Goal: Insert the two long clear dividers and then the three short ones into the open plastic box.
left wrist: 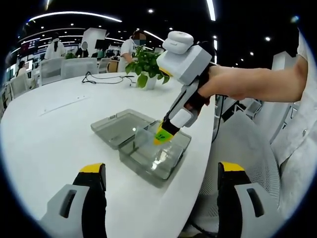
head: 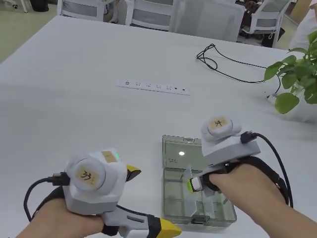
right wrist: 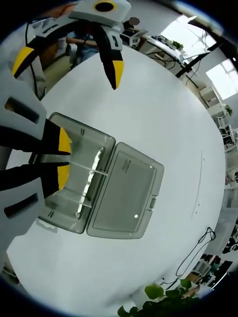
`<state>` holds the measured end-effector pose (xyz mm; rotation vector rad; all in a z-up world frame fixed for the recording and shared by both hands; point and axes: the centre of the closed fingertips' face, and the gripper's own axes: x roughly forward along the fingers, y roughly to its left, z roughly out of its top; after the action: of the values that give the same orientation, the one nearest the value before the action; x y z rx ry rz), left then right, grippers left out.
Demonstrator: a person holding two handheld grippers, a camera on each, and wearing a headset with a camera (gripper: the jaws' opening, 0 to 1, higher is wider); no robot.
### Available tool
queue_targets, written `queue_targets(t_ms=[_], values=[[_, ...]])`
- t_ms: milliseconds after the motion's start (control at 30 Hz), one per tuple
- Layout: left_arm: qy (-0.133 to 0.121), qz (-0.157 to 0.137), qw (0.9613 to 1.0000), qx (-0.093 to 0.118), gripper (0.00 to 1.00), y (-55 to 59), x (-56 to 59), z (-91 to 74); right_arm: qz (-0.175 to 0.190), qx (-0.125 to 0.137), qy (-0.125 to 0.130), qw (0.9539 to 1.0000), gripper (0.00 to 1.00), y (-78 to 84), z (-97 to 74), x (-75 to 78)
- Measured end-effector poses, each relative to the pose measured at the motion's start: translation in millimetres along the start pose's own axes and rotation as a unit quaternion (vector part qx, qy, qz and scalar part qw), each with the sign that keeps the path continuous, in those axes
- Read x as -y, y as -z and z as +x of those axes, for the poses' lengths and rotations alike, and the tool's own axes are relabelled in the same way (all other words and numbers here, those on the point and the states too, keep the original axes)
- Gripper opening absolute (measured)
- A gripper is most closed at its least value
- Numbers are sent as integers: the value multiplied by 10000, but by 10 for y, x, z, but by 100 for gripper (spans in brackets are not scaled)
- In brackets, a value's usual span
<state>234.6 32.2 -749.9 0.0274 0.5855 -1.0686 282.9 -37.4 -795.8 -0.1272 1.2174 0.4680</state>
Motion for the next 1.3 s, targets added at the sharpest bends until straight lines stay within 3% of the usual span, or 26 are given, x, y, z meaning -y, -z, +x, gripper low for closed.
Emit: queue_targets(t_ms=[1300], values=[[13, -20, 10000, -40, 95, 5, -15, 31, -85, 52, -6, 9999, 7, -8, -3, -5]])
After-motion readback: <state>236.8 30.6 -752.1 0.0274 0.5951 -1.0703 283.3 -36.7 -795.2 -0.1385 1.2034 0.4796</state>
